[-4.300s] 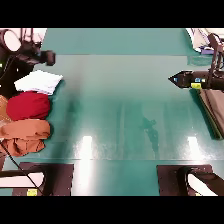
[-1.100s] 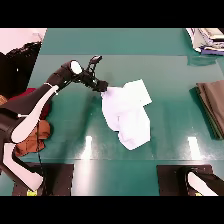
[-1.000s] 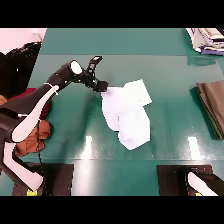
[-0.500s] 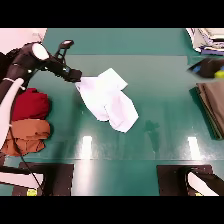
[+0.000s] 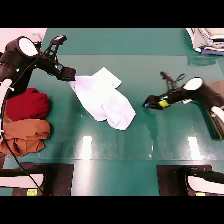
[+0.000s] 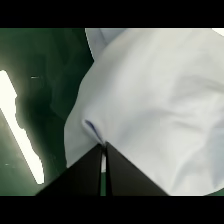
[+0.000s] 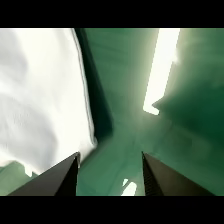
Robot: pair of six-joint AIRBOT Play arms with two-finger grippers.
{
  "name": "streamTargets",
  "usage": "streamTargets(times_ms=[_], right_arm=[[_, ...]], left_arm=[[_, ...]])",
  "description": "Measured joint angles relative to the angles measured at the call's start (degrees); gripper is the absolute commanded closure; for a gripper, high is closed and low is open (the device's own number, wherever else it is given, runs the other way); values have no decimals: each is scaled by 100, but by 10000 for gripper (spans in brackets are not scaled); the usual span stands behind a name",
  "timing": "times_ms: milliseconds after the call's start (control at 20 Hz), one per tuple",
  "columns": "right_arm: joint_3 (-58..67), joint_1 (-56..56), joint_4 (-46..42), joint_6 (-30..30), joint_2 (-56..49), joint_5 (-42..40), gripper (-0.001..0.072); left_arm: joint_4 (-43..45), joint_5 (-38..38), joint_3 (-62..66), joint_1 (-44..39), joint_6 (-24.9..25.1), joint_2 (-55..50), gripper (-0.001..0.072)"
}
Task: Fold the shirts.
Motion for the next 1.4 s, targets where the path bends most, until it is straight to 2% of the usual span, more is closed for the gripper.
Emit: streamTargets(times_ms=[100,150,250,300,350,600,900,1200,1400], right_arm=[[247,264,116,-26,-455,-11,271],[380,372,168,-37,-636,26,318],[651,579,238,-59,-966,175,447],[765,656,254,-74,-1082,229,598],[868,723,267,-92,-1169,280,700],[1497,767,168,-256,-1139,439,701],[3150,37,-81,-293,44,535,701],[4610,-557,-109,-308,1266,586,701],[5097,-839,-120,-308,1696,671,701]], left_arm=[[0,-17,0,4,0,7,682],[0,-20,0,4,0,9,682],[2,-28,0,4,0,13,682],[2,-31,0,4,0,13,682],[2,-31,0,4,2,13,683],[72,39,37,4,0,350,683],[166,216,452,4,-24,2013,682],[-382,321,861,2,-50,3740,683],[-850,315,942,2,-197,4236,683]])
